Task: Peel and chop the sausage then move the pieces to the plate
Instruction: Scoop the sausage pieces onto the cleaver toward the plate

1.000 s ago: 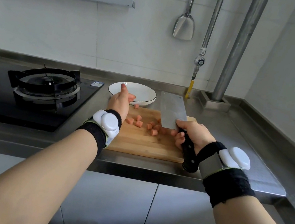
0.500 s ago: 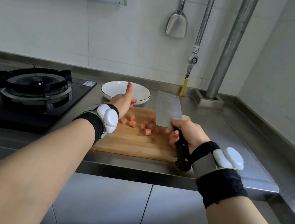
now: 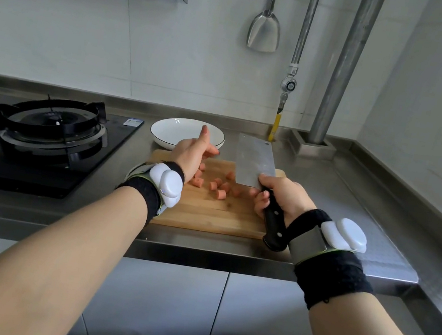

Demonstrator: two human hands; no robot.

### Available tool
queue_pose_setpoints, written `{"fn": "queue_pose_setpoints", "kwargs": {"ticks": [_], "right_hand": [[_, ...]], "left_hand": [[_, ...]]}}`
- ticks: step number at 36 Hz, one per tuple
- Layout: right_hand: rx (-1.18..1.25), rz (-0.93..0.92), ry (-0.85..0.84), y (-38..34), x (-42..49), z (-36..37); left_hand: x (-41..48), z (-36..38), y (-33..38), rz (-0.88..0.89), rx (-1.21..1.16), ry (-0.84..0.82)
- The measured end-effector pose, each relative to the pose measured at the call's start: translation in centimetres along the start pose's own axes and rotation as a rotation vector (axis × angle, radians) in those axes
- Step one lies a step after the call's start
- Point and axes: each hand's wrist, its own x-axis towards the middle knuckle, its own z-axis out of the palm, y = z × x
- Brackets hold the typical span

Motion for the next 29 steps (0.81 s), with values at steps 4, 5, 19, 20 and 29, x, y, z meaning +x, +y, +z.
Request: {"fn": "queue_pose_setpoints", "kwargs": {"ticks": [4, 5, 19, 20, 29], "right_hand": [[-0.057, -0.018, 0.043, 0.0, -0.5, 0.3], [-0.072, -0.017, 0.055, 0.0, -0.7, 0.3], [-0.236, 0.047, 0.146, -0.6, -3.6, -1.5], [-0.246, 0.06, 0.144, -0.6, -3.8, -1.7], [-0.392, 0.05, 0.119, -0.5, -4.8, -1.9]], "left_hand": [[-0.2, 0.0, -0.4, 0.091, 0.146, -0.062], [-0.5, 0.0, -0.4, 0.103, 0.17, -0.083], [-1.6, 1.1, -0.1, 0.043, 0.11, -0.342], [-1.7, 1.1, 0.1, 0.05, 0.074, -0.341], [-2.7, 0.4, 0.6, 0.055, -0.009, -0.226]]}}
